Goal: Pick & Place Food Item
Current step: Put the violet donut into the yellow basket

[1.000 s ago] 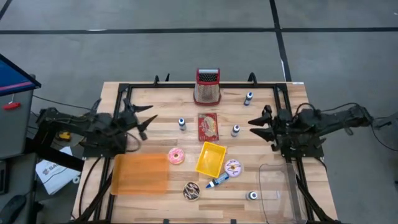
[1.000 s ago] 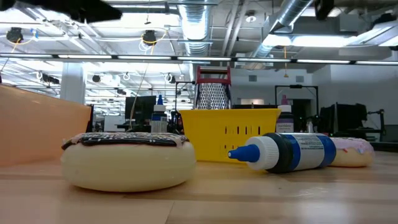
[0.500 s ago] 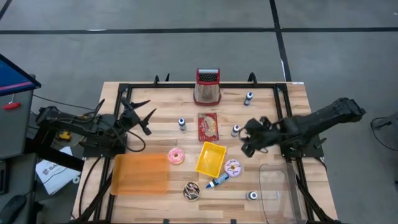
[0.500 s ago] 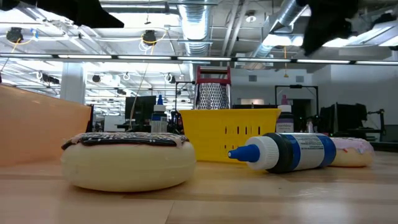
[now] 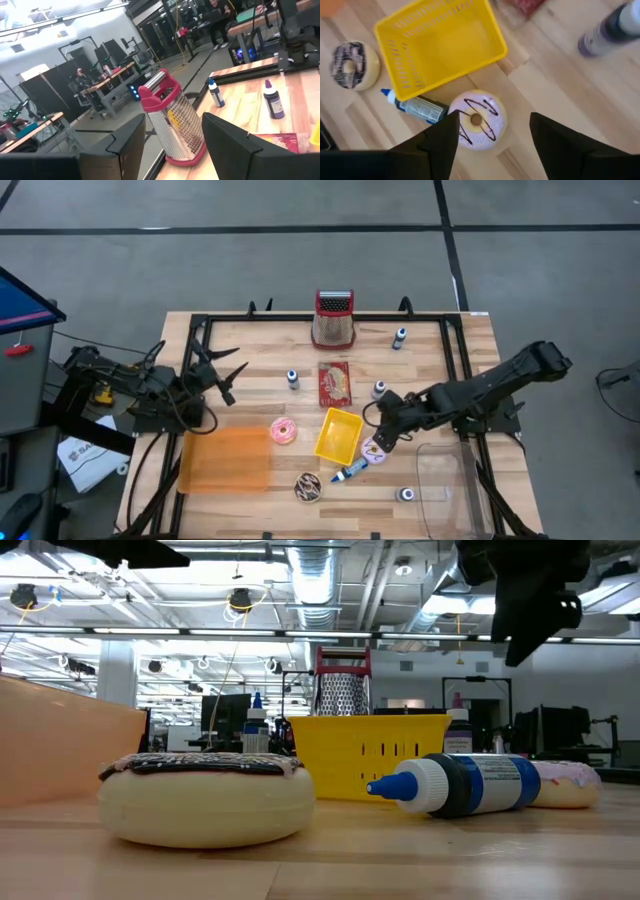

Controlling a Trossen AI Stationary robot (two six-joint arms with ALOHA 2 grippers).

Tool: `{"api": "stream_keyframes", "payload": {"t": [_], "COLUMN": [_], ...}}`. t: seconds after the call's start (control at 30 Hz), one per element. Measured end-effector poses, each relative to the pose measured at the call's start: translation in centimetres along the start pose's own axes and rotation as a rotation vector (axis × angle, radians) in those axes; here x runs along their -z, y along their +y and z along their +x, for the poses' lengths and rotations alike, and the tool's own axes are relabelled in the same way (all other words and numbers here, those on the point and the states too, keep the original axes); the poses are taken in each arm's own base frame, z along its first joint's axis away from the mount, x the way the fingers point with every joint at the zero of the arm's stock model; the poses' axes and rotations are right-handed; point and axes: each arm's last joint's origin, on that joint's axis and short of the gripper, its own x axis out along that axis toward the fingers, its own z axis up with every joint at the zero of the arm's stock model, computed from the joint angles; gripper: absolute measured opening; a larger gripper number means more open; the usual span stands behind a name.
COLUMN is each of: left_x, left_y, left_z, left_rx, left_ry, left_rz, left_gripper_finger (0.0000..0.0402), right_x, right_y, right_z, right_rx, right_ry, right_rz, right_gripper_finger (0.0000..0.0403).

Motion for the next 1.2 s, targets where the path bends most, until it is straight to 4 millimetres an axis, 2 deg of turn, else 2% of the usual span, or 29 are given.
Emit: {"api": "stream_keyframes", "payload": {"t": [0.37, 0.63, 0.97, 1.2], "left_x": [-0.3, -0.3, -0.3, -0.3], "left_y": [-0.3, -0.4, -0.4, -0.4], "left_z": [-0.4, -0.5, -0.5, -0.5], "left_rx": [0.041, 0.051, 0.052, 0.052], "left_ry": [-0.027, -0.031, -0.032, -0.033], "left_rz": [-0.012, -0.01, -0.01, -0.012], "left_gripper_finger": [0.0191, 0.0191, 0.0191, 0.0191], "right_x": [0.5, 0.5, 1.5, 1.5], "right_y": [0.9, 1.4, 2.0, 2.0], "right_z": [2.8, 4.6, 8.3, 9.6], "right_rx": [0.056, 0.041, 0.079, 0.103], "right_ry": [0.083, 0.158, 0.298, 0.304], "right_rz": [0.014, -0.046, -0.102, -0.097], "right_gripper_finger": [0.024, 0.024, 0.024, 0.024]}}
